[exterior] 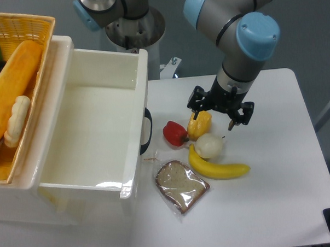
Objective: Pick up the pear
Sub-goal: 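Lower the open gripper down over the yellow pear, then close the gripper fingers around the yellow pear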
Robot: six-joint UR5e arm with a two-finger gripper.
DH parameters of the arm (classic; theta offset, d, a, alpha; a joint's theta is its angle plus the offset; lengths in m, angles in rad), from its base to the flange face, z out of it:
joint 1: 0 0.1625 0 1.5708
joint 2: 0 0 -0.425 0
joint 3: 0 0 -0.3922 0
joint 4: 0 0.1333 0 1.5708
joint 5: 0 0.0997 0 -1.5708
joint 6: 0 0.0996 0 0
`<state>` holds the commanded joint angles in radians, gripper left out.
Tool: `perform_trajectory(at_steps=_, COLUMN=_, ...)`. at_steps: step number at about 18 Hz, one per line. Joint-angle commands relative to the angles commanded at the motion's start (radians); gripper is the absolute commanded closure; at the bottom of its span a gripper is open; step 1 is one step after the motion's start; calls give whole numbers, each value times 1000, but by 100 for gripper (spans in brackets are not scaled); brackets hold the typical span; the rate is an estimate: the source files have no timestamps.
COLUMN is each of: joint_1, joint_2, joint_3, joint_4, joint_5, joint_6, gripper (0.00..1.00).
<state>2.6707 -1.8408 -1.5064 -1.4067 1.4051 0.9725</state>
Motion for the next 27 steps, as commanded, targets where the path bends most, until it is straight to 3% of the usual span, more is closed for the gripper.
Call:
perform_trajectory(at_steps=6, joint_1=3, joint_2=0, joint_3=-2, joint_4=6, joint_5=-3, joint_6=-2, gripper=0)
perform_trajectory(at_steps=9, joint_1=0, joint_2=-3, joint_3=-3, joint_4=38, joint_5=-3, joint_6=-5, gripper=0)
perform_trajectory(at_steps=11, joint_1=0, joint_2=-17, joint_3=-6, joint_4=89, joint_5=-5, joint_6=-6, gripper=0)
perform_trajectory(at_steps=17, joint_1=0, joint_2=-35, joint_3=-47, joint_4=113, joint_5=-5, joint_6=-12, gripper=0)
perform_trajectory(at_steps=20, joint_1=-5, joint_2=-46, joint_3=-80, joint_4=172, joint_5=-5, joint_6=-8, gripper=0)
perform_trajectory(at_steps=23, joint_1=-17, joint_2=-66, joint_3=-104, joint_4=187, joint_5=0, joint_6=-3, gripper=0)
perform_trajectory(at_steps=27, joint_1=-35, joint_2=-90, joint_3=-133, joint_4=202, joint_5=92, joint_6=41, gripper=0)
